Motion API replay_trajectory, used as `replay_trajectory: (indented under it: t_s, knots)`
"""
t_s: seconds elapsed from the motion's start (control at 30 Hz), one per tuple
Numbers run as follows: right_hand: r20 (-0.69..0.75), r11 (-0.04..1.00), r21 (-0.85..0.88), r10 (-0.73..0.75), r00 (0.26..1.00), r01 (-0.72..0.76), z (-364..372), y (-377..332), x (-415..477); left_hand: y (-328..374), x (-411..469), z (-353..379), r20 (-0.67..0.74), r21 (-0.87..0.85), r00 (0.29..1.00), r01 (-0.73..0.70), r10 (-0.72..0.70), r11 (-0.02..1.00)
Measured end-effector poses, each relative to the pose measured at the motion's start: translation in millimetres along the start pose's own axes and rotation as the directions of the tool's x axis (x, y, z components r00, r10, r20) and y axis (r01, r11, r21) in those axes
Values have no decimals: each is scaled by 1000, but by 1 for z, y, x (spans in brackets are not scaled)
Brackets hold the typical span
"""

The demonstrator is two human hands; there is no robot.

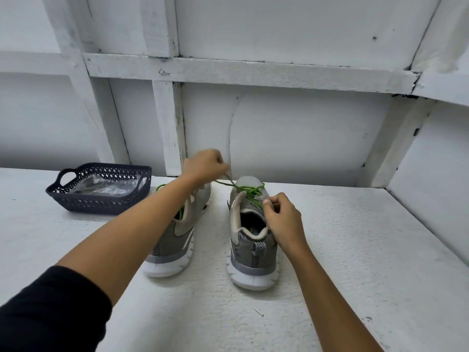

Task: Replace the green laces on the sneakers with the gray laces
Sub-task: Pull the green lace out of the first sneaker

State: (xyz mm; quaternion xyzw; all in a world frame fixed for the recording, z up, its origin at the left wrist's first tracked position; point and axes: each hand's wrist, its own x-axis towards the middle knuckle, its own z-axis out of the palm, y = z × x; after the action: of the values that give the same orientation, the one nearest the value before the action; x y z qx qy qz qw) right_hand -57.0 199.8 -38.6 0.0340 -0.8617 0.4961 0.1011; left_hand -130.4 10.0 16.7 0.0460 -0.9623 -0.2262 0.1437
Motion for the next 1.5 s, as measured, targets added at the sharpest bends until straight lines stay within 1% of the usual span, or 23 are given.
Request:
replay_trajectory:
  t_s: [0.07, 0.1, 0.13, 0.2, 0.27, 0.33, 0.4, 0.5, 0.6, 0.7, 0.77, 0.8, 0.87, 0.9, 0.97, 1.03, 1.07, 1.13, 1.23, 1.3, 1.33, 1.43, 1.5]
  knots:
    - [1, 1000, -3, -7, 1000, 7, 0, 0, 0, -10, 7, -13, -185, 55, 977, 116, -104, 992]
    - [2, 1000, -1, -8, 1000, 8, 1, -1, 0, -13, 9, -18, -211, 122, 971, 143, -115, 982]
    - [5, 1000, -3, -7, 1000, 7, 1, -1, 0, -12, 10, -20, -185, 180, 979, 122, -88, 976]
    - [13, 1000, -12, -5, 1000, 5, 0, -1, 1, -2, 5, -18, -21, 255, 998, -51, 59, 966]
    - [23, 1000, -20, -3, 1000, 4, -1, -2, 1, 11, -5, -7, 182, 305, 962, -252, 204, 918]
    - [30, 1000, -28, -5, 1000, 5, -2, -3, 2, 20, -13, 10, 340, 371, 914, -348, 222, 861]
    - [32, 999, -44, -12, 999, 14, -2, -3, 2, 22, -15, 23, 367, 399, 908, -352, 205, 847]
    - [8, 998, -62, -30, 1000, 30, -2, -3, 3, 19, -15, 27, 293, 360, 930, -322, 221, 876]
    - [-2, 997, -65, -42, 999, 42, -2, -3, 3, 15, -15, 22, 215, 192, 957, -237, 194, 952]
    - [-5, 997, -63, -51, 999, 50, -2, -3, 3, 12, -11, 9, 53, -123, 997, -42, 49, 991]
    - [-11, 997, -55, -47, 999, 46, -3, -3, 3, 9, -6, -5, -98, -233, 991, 64, -89, 970]
    - [-12, 998, -54, -43, 999, 42, -2, -3, 3, 7, -4, -12, -154, -198, 980, 97, -129, 975]
    - [-10, 998, -54, -40, 999, 39, -2, -2, 3, 2, -3, -20, -172, 59, 976, 145, -133, 988]
    - [-9, 998, -54, -40, 999, 40, -2, -2, 3, 1, -5, -20, -136, 223, 985, 131, -102, 966]
    - [-8, 998, -57, -40, 999, 40, -1, -2, 3, 0, -11, -14, -46, 428, 997, -40, 66, 903]
    - [-8, 997, -59, -43, 999, 42, -1, -2, 3, 4, -18, -5, 71, 473, 953, -291, 294, 832]
    - [-10, 997, -58, -45, 999, 44, -1, -2, 3, 6, -20, 0, 148, 481, 920, -388, 363, 786]
    - [-14, 997, -55, -49, 999, 48, 0, -2, 3, 9, -23, 11, 271, 496, 889, -458, 370, 738]
    - [-21, 998, -44, -53, 998, 52, -1, -1, 2, 9, -22, 22, 317, 457, 896, -432, 311, 778]
    - [-21, 998, -39, -58, 998, 57, -1, -1, 2, 8, -21, 24, 291, 422, 906, -410, 308, 809]
    - [-20, 998, -36, -58, 998, 57, 0, -1, 2, 7, -21, 22, 252, 371, 922, -372, 293, 851]
    - [-14, 998, -22, -52, 999, 52, -1, 0, 2, 4, -14, 7, 67, 134, 993, -106, 98, 985]
    - [-12, 998, -21, -51, 999, 51, -1, 1, 2, -3, -6, -8, -38, 103, 998, 60, -57, 993]
